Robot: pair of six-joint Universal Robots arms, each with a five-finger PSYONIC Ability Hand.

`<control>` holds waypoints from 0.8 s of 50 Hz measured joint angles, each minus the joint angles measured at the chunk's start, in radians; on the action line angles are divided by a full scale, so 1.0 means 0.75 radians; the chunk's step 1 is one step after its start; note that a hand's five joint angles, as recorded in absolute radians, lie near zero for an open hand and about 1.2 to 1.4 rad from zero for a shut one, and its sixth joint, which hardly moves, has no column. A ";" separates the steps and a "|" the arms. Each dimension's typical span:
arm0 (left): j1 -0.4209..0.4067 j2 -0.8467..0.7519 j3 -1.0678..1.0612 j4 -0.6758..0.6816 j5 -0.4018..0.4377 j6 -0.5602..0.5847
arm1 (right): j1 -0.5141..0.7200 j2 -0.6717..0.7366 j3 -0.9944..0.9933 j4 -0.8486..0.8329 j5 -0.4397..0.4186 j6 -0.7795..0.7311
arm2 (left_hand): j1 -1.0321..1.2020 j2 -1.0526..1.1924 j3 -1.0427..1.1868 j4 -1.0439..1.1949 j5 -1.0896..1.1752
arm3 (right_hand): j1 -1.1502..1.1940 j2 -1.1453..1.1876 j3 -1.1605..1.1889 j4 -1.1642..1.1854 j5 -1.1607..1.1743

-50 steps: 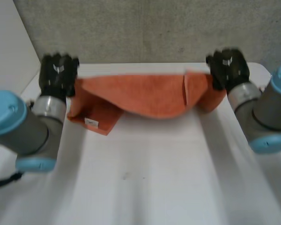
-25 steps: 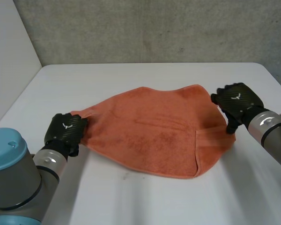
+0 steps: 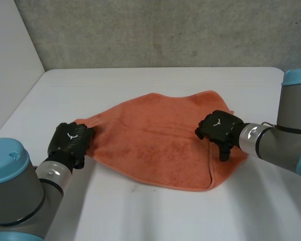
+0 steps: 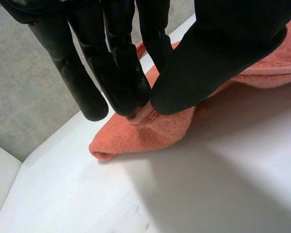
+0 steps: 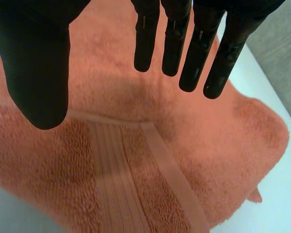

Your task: Fold the laundry

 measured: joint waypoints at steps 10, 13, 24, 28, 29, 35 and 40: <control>-0.006 0.000 -0.002 -0.001 0.000 0.000 | 0.000 0.098 -0.047 -0.009 0.060 -0.093 | 0.000 0.000 0.000 0.000 0.000 | -0.001 -0.021 -0.027 -0.030 -0.028; -0.006 0.000 -0.002 -0.001 0.000 0.000 | 0.000 0.118 -0.055 -0.008 0.069 -0.115 | 0.000 0.000 0.000 0.000 0.000 | -0.001 -0.021 -0.027 -0.030 -0.027; -0.005 0.000 -0.001 -0.001 0.000 0.000 | -0.001 0.155 -0.080 -0.005 0.097 -0.136 | 0.000 0.000 0.000 0.000 0.000 | -0.001 -0.018 -0.024 -0.027 -0.005; -0.005 0.000 -0.002 -0.001 0.000 0.000 | -0.001 0.158 -0.084 -0.005 0.099 -0.138 | 0.000 0.000 0.000 0.000 0.000 | 0.035 0.033 0.034 0.029 0.035; -0.005 0.000 -0.002 -0.001 0.000 0.000 | -0.001 0.158 -0.084 -0.005 0.099 -0.138 | 0.000 0.000 0.000 0.000 0.000 | 0.035 0.033 0.034 0.029 0.035; -0.005 0.000 -0.002 -0.001 0.000 0.000 | -0.002 0.160 -0.088 -0.004 0.101 -0.141 | 0.000 0.000 0.000 0.000 0.000 | 0.086 0.099 0.101 0.101 0.092; -0.003 0.000 -0.002 -0.001 0.000 0.000 | -0.005 0.160 -0.089 -0.004 0.101 -0.144 | 0.000 0.000 0.000 0.000 0.000 | 0.119 0.128 0.133 0.133 0.122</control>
